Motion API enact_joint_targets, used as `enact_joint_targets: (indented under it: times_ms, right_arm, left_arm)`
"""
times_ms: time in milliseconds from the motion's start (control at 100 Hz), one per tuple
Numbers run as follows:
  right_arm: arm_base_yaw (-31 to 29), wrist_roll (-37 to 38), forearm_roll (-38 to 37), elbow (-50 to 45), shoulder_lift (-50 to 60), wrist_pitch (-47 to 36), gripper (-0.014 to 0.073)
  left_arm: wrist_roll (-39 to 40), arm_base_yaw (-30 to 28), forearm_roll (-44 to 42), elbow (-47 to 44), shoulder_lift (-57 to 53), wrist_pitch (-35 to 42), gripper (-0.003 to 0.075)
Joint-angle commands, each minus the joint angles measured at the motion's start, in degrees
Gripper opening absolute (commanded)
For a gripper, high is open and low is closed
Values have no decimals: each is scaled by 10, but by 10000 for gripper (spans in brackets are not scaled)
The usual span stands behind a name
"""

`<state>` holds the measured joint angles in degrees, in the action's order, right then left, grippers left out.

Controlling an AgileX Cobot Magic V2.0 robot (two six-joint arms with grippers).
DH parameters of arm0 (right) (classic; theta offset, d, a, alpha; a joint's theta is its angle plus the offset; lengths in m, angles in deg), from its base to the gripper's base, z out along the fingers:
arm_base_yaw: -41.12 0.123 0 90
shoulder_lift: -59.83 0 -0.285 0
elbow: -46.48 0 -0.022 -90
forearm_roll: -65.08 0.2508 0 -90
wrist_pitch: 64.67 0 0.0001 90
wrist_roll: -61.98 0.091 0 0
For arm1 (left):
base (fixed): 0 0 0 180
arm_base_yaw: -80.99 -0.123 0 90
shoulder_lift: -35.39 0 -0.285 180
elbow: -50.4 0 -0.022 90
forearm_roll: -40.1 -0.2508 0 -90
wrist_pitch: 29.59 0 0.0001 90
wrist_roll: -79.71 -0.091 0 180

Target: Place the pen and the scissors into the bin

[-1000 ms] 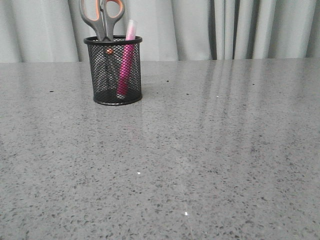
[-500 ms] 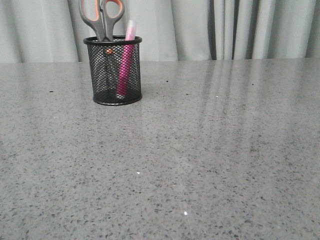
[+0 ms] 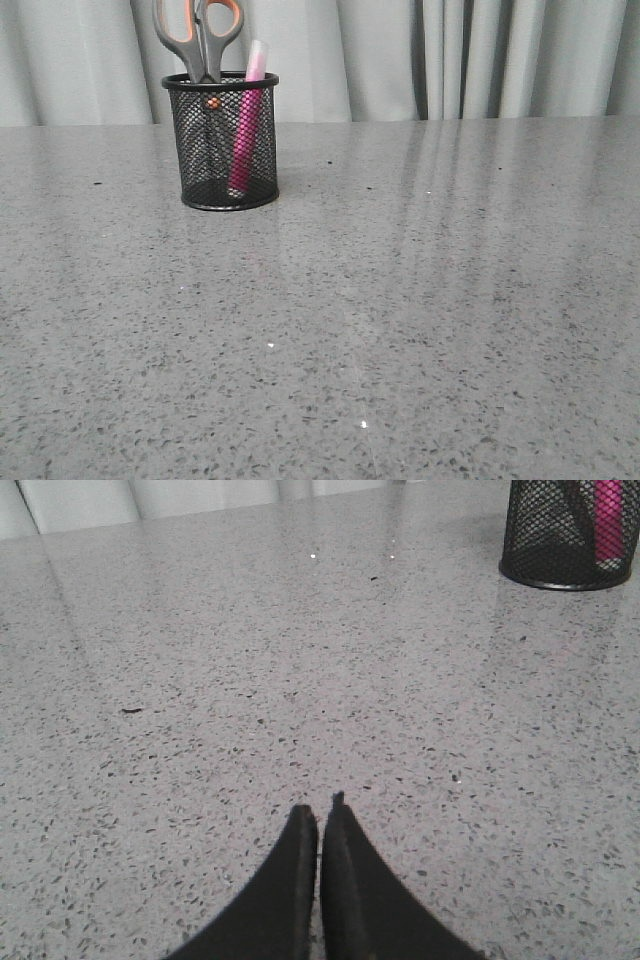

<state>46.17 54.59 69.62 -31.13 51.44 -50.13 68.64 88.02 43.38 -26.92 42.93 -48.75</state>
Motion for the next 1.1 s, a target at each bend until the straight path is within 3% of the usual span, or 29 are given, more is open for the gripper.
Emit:
enact_joint_targets:
  times_ms: [0, 230, 1090]
  right_arm:
    - [-13, -16, 11, -2, 13, -58, -69]
    - [-16, -15, 11, -10, 23, 25, -69]
    - [-16, -15, 11, -10, 23, 25, -69]
  left_arm:
    - [5, -2, 6, -25, -18, 25, -19]
    - [5, -2, 8, -25, -18, 25, -19]
    - [5, -2, 8, -25, -18, 26, -19]
